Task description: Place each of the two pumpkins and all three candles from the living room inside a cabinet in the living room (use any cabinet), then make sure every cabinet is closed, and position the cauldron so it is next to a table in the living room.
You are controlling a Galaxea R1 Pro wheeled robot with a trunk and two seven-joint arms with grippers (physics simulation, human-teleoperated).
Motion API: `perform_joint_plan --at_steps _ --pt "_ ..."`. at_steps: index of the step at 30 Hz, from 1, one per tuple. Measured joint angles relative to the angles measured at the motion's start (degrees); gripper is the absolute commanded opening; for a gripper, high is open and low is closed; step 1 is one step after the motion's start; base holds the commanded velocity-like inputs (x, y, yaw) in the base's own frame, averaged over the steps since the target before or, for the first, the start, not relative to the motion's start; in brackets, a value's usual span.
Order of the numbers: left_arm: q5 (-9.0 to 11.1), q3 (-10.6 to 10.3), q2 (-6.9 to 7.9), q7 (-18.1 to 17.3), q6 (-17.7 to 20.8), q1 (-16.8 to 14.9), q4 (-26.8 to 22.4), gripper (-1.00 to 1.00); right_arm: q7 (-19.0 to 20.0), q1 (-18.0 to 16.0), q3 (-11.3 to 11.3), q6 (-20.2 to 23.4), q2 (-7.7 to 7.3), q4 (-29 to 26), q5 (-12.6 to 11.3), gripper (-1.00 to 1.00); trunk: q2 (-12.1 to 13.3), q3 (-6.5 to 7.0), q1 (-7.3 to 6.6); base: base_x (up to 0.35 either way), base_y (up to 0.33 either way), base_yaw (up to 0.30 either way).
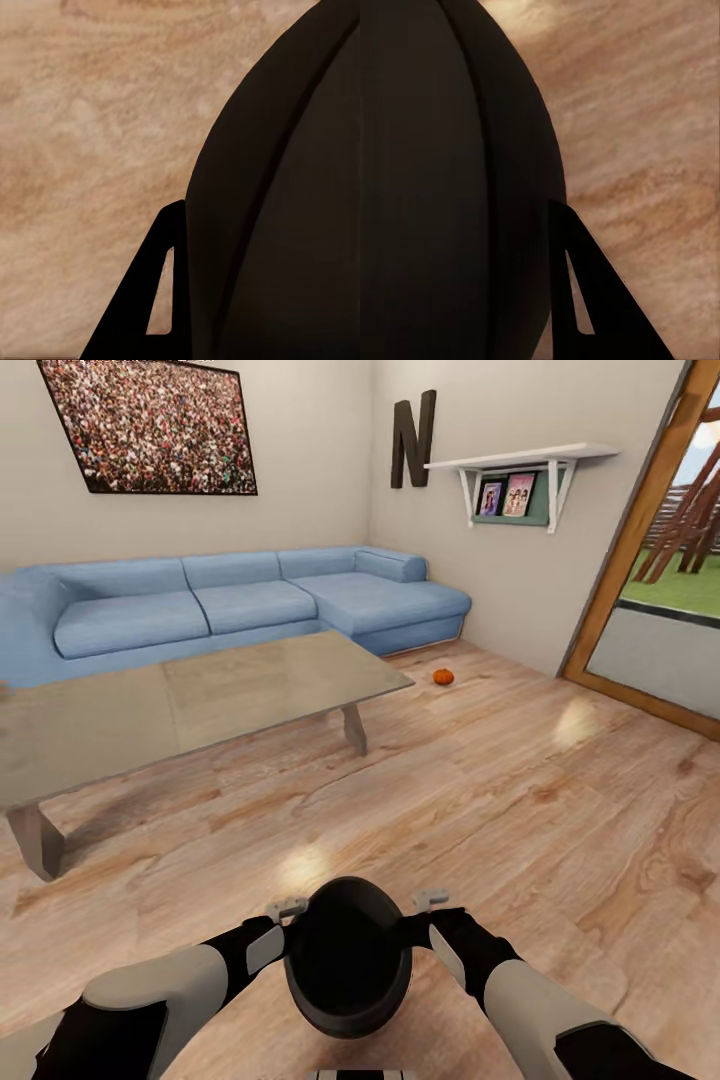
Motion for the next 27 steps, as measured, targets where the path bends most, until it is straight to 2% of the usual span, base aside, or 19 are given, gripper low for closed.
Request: perform_joint_plan --at_steps 27 --pt "0.1 -0.11 0.16 0.07 0.01 0.0 -0.24 -1.0 0.02 0.01 -0.03 0.01 0.03 0.06 0.01 -1.0 0.0 0.0 0.0 0.0 0.0 0.287"
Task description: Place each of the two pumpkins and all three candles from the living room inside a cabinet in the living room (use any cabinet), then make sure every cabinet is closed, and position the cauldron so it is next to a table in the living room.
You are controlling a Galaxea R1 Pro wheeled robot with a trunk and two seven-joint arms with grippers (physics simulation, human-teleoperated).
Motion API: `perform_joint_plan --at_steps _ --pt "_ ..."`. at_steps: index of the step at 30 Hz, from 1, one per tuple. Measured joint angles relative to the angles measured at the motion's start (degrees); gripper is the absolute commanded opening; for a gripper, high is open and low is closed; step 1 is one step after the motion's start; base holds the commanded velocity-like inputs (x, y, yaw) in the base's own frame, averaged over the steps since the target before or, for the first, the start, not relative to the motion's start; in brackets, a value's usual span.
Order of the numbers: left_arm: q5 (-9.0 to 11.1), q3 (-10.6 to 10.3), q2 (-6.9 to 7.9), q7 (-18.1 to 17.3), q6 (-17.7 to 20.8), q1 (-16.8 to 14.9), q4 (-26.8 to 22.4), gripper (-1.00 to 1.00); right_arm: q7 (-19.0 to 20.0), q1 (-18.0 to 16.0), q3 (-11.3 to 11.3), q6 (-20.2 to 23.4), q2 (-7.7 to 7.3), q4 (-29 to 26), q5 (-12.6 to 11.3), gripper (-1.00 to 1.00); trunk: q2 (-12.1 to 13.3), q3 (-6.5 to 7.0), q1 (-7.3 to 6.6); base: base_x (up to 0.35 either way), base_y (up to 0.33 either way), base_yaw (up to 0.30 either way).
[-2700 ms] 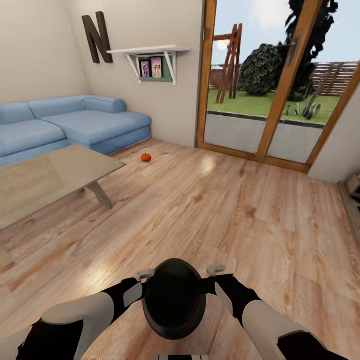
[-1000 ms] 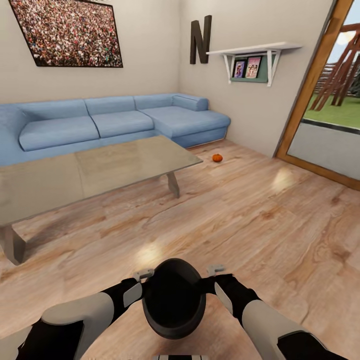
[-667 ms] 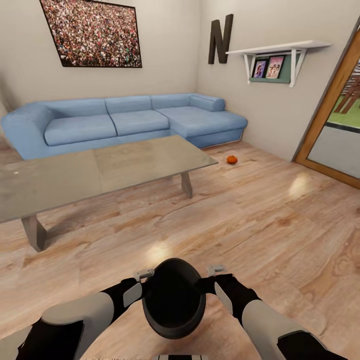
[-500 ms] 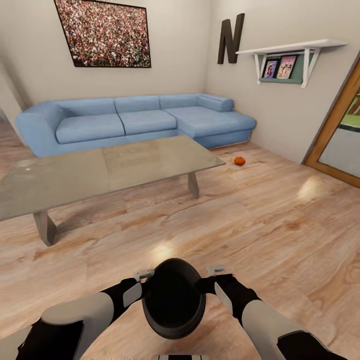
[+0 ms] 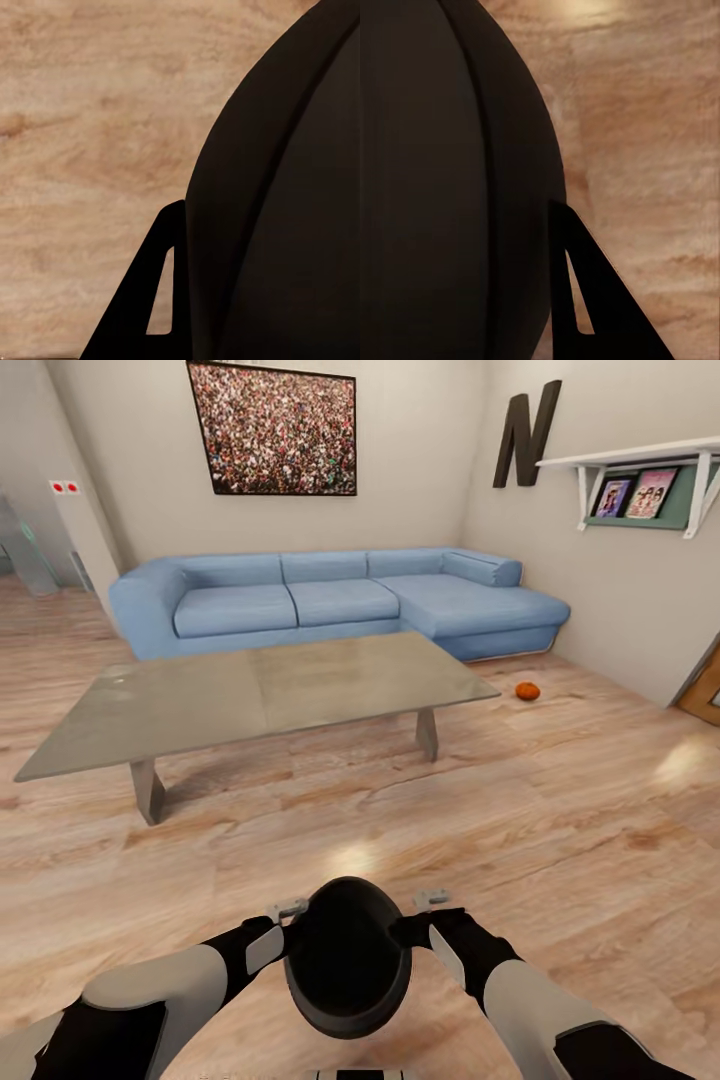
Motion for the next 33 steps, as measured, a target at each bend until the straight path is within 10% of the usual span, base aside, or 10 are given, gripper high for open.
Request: perform_joint_plan --at_steps 33 --pt "0.0 0.0 0.0 0.01 0.0 0.0 -0.01 -1.0 0.0 0.0 -0.01 0.0 0.0 0.0 0.0 -1.0 0.0 0.0 0.0 0.0 0.0 0.282"
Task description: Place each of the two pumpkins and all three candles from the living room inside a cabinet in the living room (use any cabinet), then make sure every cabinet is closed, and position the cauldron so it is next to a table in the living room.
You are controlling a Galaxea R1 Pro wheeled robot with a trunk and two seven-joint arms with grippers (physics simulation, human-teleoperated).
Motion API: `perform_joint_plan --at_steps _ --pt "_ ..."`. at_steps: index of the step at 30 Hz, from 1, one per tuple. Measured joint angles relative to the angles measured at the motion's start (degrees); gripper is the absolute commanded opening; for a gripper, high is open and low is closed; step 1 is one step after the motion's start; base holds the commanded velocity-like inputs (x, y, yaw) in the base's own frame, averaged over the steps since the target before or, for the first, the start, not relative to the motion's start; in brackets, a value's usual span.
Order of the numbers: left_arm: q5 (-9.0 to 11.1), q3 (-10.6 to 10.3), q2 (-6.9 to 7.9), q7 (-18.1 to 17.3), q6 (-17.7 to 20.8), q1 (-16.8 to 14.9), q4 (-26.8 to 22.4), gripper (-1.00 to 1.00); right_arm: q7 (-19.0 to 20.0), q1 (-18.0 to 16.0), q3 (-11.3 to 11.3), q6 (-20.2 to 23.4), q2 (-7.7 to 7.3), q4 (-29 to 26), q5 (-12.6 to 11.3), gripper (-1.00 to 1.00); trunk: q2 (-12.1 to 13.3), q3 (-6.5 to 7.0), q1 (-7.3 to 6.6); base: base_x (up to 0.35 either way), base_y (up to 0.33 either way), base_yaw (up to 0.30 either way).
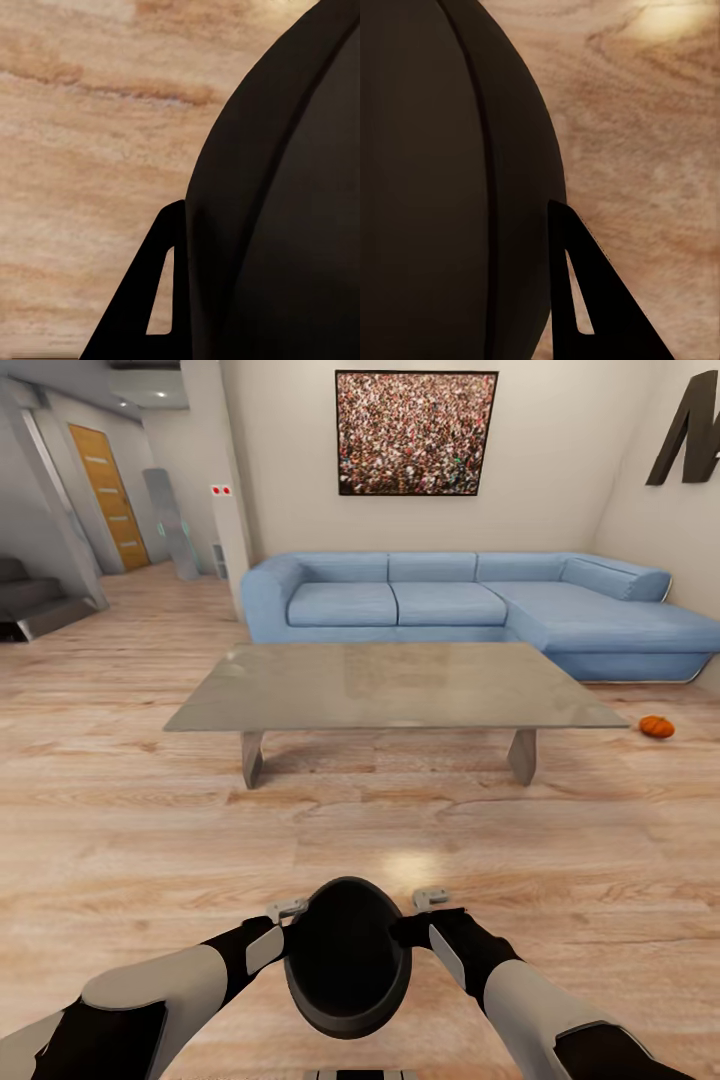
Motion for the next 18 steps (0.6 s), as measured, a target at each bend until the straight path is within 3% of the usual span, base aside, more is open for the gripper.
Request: perform_joint_plan --at_steps 18 --pt "0.12 -0.09 -0.05 0.2 0.17 0.0 -0.02 -1.0 0.01 -0.01 0.29 0.09 -0.08 0.11 -0.47 -1.0 0.0 0.0 0.0 0.0 0.0 0.01"
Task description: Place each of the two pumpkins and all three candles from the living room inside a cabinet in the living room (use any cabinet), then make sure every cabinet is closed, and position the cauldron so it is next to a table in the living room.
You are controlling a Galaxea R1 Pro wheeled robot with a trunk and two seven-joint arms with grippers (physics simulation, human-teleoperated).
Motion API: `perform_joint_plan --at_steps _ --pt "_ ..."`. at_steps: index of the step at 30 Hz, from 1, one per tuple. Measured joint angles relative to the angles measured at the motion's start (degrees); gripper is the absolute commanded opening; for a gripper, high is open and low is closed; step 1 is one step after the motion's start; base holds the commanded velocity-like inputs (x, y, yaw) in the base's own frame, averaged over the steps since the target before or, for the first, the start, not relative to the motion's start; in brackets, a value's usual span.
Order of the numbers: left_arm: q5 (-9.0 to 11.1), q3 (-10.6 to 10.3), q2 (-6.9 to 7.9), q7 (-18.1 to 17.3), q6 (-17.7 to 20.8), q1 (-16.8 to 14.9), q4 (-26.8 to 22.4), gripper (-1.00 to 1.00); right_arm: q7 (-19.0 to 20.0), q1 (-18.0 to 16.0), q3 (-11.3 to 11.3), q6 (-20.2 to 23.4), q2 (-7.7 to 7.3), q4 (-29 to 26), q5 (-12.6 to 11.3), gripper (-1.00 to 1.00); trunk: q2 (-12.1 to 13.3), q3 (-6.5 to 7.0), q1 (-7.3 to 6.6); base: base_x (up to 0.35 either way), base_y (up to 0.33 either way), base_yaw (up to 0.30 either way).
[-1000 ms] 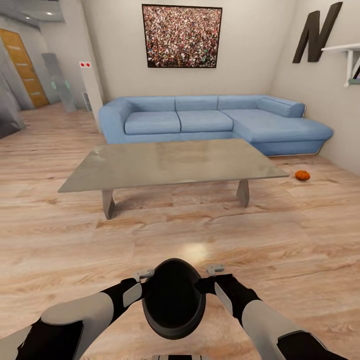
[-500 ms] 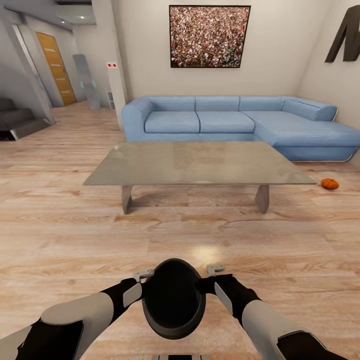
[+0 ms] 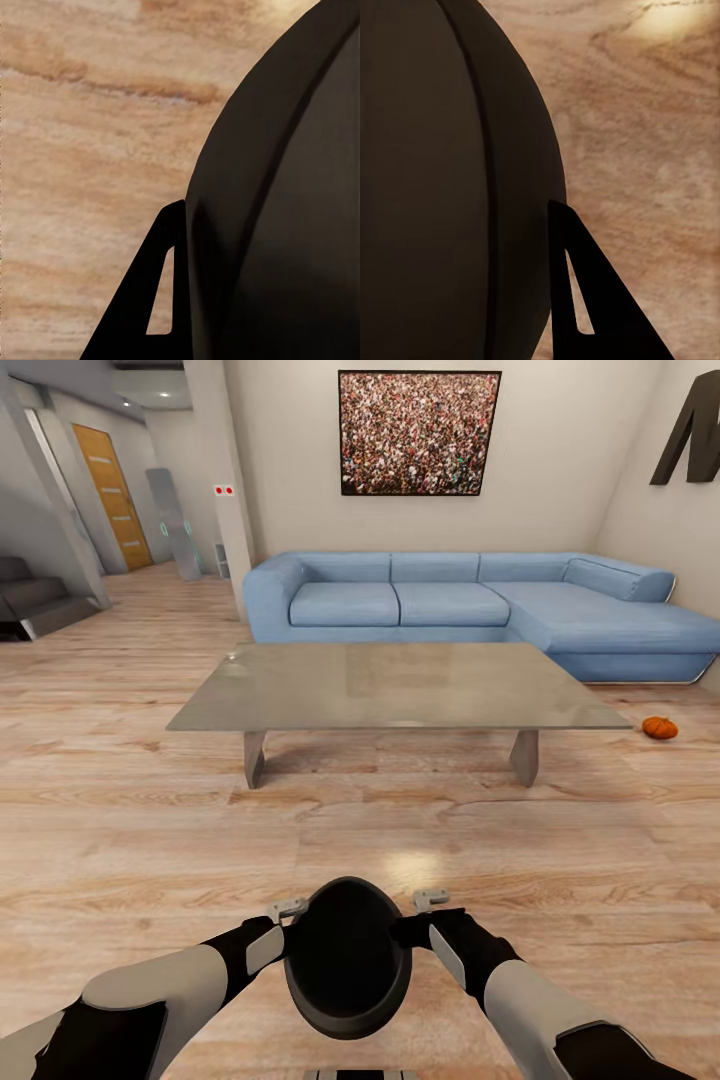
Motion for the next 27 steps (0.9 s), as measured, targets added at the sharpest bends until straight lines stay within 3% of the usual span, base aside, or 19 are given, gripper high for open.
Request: perform_joint_plan --at_steps 17,27 --pt "-0.22 0.06 0.0 -0.01 0.53 0.09 0.08 -1.0 0.16 0.02 -0.16 0.0 0.02 0.47 -0.13 -1.0 0.0 0.0 0.0 0.007 -0.001 0.0" --pt "-0.37 0.17 -0.11 0.03 0.94 0.06 0.26 -1.0 0.13 -0.02 -0.14 0.24 0.01 0.6 -0.32 -1.0 0.0 0.0 0.0 0.22 -0.158 0.0"
